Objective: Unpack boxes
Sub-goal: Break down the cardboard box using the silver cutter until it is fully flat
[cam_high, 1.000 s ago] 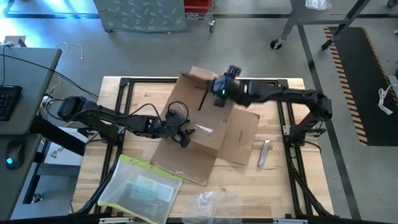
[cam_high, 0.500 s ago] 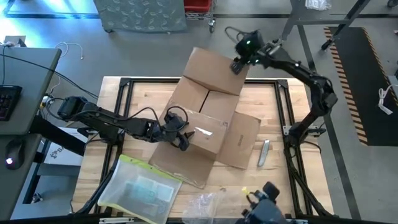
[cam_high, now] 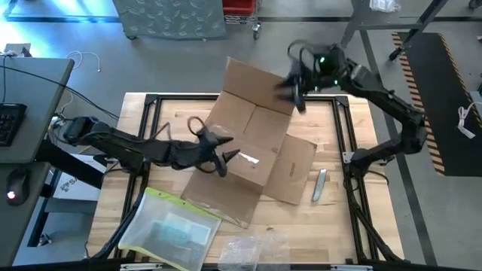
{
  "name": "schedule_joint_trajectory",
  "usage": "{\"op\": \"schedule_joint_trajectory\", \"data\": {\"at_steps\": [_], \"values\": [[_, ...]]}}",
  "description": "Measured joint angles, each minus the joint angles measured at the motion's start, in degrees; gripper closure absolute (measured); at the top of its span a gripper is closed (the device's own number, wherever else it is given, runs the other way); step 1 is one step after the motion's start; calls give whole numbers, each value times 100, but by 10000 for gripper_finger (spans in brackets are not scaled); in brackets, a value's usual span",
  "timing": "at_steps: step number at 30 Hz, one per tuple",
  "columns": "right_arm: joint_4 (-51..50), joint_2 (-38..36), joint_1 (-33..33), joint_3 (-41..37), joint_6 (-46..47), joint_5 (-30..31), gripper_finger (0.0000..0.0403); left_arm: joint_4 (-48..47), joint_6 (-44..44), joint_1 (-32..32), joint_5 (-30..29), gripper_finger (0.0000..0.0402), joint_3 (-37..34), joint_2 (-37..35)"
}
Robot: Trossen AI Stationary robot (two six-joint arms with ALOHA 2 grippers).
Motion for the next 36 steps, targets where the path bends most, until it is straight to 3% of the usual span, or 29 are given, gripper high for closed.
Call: {"op": "schedule_joint_trajectory", "data": {"at_steps": [2, 5, 8, 12, 15, 18, 25, 36], "values": [[-197, 41, 497, -1, -152, -490, 231, 254, 216, -26, 99, 165, 1, -257], [-444, 324, 1164, -6, -341, -473, 231, -61, 307, -184, 178, 165, 160, -681], [-206, 773, 1559, -152, -241, 435, 231, -1403, -100, -507, 181, 165, 431, -932], [-4, 1562, 1515, -263, 32, 2067, 231, -2845, -1163, -1078, 179, 165, 550, -879], [78, 2139, 1358, -265, 96, 2576, 231, -3639, -2270, -1492, -65, 166, 560, -517], [77, 2510, 1267, -265, 29, 2400, 231, -4121, -3181, -1752, -384, 172, 556, 99], [260, 2704, 1349, -259, 15, 881, 231, -4226, -4096, -1453, -793, 196, 558, 1426], [746, 2398, 1438, 28, 398, 108, 231, -4210, -3792, -877, -929, 219, 554, 1572]]}}
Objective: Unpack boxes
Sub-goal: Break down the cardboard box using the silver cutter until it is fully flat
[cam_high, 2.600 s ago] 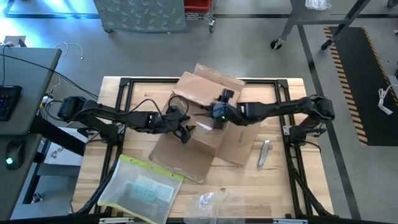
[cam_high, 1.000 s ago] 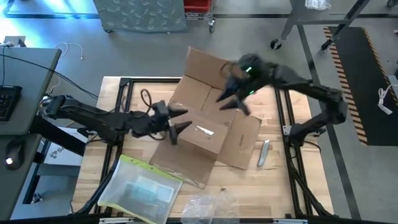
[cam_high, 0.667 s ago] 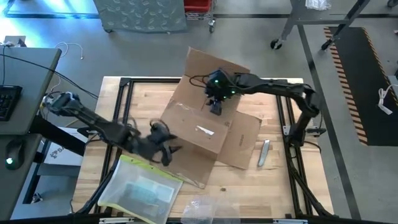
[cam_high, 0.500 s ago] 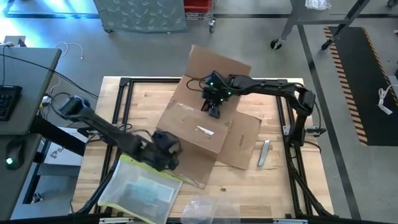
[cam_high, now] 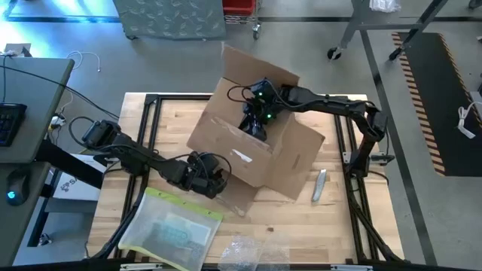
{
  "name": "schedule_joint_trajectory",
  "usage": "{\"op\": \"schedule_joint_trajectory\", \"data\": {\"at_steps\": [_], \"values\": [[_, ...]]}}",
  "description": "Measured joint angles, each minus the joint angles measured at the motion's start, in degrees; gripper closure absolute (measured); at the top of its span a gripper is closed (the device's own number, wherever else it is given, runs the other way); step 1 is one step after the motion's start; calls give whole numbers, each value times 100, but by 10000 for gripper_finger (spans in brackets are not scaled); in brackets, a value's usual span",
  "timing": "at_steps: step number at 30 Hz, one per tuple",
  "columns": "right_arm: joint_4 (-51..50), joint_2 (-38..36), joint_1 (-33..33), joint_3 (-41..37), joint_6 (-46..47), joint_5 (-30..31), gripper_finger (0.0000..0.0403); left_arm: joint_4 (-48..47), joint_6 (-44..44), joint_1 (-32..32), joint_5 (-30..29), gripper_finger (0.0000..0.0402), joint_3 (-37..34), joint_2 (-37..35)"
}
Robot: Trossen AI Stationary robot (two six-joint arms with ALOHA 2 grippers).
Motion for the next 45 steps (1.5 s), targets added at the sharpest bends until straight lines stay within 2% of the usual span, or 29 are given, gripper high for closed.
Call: {"op": "schedule_joint_trajectory", "data": {"at_steps": [7, 12, 15, 18, 21, 24, 28, 32, 34, 36, 41, 45], "values": [[-515, 44, 29, -2, -410, 649, 231, -93, 275, -190, 583, 231, -5, -631], [-621, 47, 45, -2, -766, 1229, 231, -86, 627, -478, 874, 232, 2, -1562], [-601, 50, 54, -2, -1036, 1281, 231, 136, 1029, -563, 842, 232, 12, -2174], [-600, 57, 69, -7, -1259, 1342, 231, 493, 1637, -525, 777, 232, 26, -2653], [-600, -21, 126, -9, -1492, 1700, 231, 1074, 2631, -342, 659, 232, 26, -2909], [-613, -299, 231, -9, -1761, 1970, 231, 1762, 3687, 124, 913, 232, 26, -2968], [-955, -905, 375, -9, -2053, 1825, 231, 2296, 4365, 1257, 2284, 232, 21, -2817], [-1884, -1448, 359, -4, -2105, 979, 231, 2327, 4554, 2562, 4073, 231, 168, -2378], [-2224, -1603, 319, -156, -2096, 603, 231, 2285, 4726, 3053, 4925, 231, 315, -2008], [-2344, -1736, 309, -482, -2043, 483, 231, 2316, 4903, 3411, 5616, 231, 577, -1559], [-1969, -2164, 307, -1715, -1878, 767, 231, 2162, 5215, 3842, 7175, 209, 1504, -251], [-1215, -2676, 307, -2566, -1655, 1375, 231, 1606, 5639, 3922, 7942, 182, 2517, 740]]}}
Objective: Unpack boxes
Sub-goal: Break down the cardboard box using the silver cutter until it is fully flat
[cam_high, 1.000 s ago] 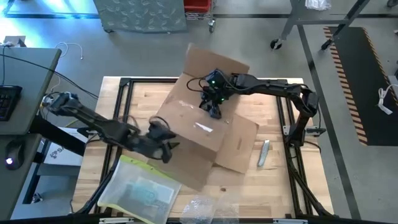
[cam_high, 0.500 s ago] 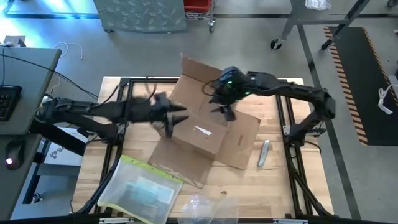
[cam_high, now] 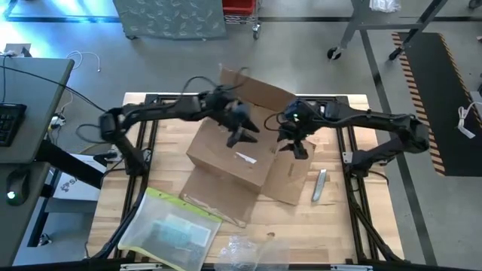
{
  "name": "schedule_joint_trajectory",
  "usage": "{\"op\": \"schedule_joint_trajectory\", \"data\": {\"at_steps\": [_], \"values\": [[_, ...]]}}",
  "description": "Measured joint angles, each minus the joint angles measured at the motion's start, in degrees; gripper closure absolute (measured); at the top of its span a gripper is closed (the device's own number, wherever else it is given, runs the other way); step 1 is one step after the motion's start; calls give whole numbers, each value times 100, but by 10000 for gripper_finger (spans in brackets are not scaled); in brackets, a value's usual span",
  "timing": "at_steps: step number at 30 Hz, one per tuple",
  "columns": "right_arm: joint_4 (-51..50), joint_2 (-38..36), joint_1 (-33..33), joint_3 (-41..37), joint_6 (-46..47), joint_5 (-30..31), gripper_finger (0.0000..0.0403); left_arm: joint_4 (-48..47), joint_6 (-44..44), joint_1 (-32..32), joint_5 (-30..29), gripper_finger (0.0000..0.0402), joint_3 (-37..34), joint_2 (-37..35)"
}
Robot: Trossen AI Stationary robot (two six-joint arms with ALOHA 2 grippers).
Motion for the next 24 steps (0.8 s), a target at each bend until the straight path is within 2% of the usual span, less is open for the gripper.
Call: {"op": "schedule_joint_trajectory", "data": {"at_steps": [6, 10, 17, 24], "values": [[1328, -350, -3, -1019, -41, 246, 231, -1506, 678, 6, 105, 161, 1403, 1284], [1812, -342, -2, -1404, -107, 321, 231, -2119, 738, 6, 711, 160, 1936, 1800], [2121, -330, -2, -1538, -107, 398, 231, -2311, 523, 16, 2005, 160, 1978, 2206], [2236, -169, -2, -1535, -26, 357, 231, -2215, 671, -89, 2065, 169, 1976, 2205]]}}
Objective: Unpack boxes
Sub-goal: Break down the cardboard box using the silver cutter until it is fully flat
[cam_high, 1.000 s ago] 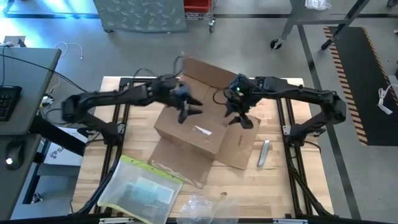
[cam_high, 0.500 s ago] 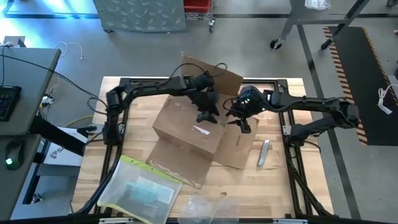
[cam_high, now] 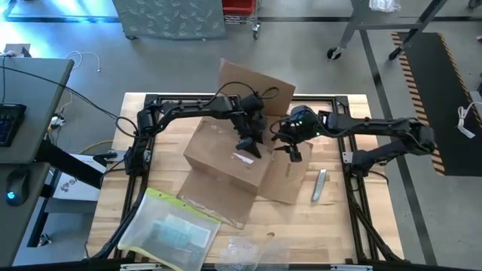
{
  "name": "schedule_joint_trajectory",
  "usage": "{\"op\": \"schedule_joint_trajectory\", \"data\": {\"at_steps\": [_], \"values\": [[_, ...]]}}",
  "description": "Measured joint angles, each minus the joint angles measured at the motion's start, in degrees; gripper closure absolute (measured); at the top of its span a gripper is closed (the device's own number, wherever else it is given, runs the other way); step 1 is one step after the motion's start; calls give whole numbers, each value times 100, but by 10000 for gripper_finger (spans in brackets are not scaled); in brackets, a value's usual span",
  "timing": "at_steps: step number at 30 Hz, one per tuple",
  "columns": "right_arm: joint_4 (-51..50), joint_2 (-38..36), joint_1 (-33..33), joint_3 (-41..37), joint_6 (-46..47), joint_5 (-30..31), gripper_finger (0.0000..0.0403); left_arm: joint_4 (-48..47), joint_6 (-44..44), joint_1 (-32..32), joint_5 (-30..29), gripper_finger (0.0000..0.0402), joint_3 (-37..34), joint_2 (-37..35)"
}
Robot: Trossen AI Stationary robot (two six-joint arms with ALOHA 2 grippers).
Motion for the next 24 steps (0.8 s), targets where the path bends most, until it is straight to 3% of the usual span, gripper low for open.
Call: {"op": "schedule_joint_trajectory", "data": {"at_steps": [5, 12, 20, 24], "values": [[118, 183, 2, 14, 11, -70, 231, -8, 185, -65, 61, 230, 0, 0], [188, 204, 11, 14, 200, -82, 231, -30, 786, -92, 53, 383, 0, 0], [224, 255, 3, 14, 338, -33, 231, -268, 1206, -117, 35, 401, 391, -87], [304, 374, -12, 34, 335, 140, 231, -577, 1374, -149, 105, 401, 747, -673]]}}
